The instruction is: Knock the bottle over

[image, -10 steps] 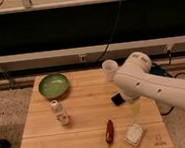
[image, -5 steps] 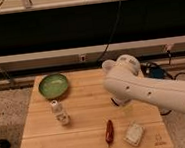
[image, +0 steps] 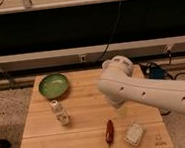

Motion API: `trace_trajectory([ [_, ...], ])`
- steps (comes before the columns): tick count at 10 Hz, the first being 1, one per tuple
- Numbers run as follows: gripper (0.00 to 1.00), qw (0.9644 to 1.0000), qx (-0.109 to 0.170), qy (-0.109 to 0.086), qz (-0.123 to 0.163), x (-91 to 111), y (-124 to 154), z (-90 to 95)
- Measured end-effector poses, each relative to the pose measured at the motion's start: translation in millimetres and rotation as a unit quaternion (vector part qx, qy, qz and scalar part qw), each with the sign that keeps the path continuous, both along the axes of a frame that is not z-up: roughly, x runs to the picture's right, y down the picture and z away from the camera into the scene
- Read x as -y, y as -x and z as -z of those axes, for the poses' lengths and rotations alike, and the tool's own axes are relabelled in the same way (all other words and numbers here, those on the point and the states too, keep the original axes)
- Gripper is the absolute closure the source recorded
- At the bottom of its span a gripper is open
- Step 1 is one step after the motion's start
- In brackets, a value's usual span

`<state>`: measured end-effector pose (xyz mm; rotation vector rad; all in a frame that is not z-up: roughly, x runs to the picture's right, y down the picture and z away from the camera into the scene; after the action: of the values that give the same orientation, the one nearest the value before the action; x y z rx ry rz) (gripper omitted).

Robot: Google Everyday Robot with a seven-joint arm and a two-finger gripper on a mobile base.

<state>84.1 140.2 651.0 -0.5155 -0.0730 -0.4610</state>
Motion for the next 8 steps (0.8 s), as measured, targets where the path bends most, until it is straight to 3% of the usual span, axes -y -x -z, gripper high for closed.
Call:
trace_trajectory([
  [8,0.20,0.9992,0.030,0.011,0.026,-11.8,21.3,5.0],
])
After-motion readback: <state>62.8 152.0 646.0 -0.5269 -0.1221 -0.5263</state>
